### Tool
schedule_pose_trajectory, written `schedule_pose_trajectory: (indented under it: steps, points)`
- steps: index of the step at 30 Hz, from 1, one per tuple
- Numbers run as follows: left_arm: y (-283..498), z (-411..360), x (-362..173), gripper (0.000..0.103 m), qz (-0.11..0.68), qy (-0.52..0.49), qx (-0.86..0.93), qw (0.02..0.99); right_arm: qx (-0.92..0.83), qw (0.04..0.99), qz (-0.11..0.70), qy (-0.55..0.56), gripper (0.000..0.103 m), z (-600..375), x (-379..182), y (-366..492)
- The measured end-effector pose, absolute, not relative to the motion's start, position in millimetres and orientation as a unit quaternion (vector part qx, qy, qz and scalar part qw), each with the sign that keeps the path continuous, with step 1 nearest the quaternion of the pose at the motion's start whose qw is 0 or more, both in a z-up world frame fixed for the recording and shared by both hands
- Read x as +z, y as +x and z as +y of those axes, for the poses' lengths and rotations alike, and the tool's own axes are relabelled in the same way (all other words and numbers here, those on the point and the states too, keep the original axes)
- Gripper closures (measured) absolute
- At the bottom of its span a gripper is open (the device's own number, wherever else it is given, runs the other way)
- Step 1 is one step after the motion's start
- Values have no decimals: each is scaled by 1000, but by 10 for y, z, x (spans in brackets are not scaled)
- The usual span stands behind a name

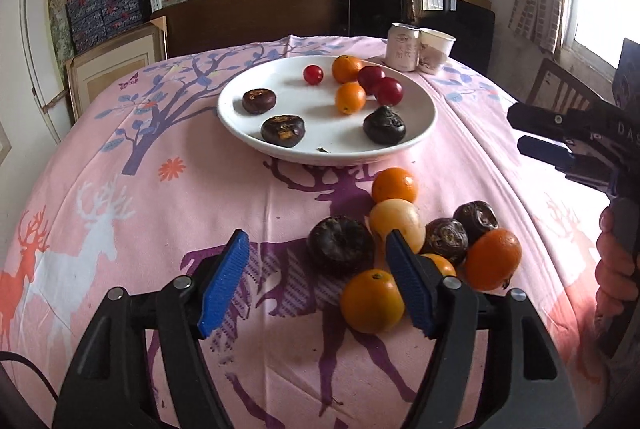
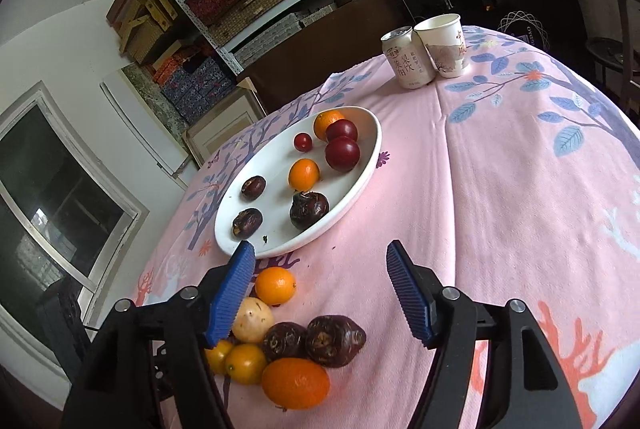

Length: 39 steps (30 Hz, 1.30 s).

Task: Organize fruits
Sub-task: 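Place the mangosteen on the plate with the left tool while the right places the plum there, then grasp a third mangosteen with the left tool while the right tool grasps a pale yellow fruit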

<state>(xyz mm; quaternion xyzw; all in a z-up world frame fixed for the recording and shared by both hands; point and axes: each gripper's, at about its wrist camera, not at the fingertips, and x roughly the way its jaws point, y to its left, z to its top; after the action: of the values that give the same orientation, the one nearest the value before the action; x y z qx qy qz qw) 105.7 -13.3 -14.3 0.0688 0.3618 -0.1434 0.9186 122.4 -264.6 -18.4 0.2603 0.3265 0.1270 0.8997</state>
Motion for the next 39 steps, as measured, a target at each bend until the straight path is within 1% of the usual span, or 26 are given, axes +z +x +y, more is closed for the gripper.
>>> schedule_pose_trajectory:
  steps: [4,11,14,18,20,24,28,34,35,36,38,39]
  points:
    - [1060,-205,-189,34,362,87,-144,917,130,898,328,263,34,-2662,-196,1195]
    - [1313,-116,-297,32,402,53,-149,902,132,892,335,274,31,-2675,-200,1167]
    - [1466,-108,-338,31,423,43,-153,892,132,891,336,274,30,-2672,-190,1167]
    - [1677,-108,-457,25,465,19,-163,870,132,888,344,276,30,-2670,-188,1197]
    - [1651,-109,-448,24,461,34,-161,872,130,887,345,277,30,-2678,-186,1206]
    - [1472,13,-357,21,428,66,-123,893,127,887,343,283,30,-2705,-184,1198]
    - [1352,90,-307,21,403,84,-87,907,127,886,342,287,30,-2708,-181,1197]
    - [1289,-206,-399,22,390,153,-107,902,136,886,342,281,30,-2676,-170,1205]
    - [1306,-221,-425,23,396,155,-113,898,137,886,344,279,30,-2665,-174,1207]
    - [1337,-211,-445,30,406,150,-119,894,138,886,346,277,30,-2651,-178,1210]
    - [1390,-142,-459,39,420,119,-131,890,140,885,349,274,30,-2628,-189,1215]
    - [1407,-95,-457,52,424,104,-132,890,140,885,350,272,30,-2621,-192,1218]
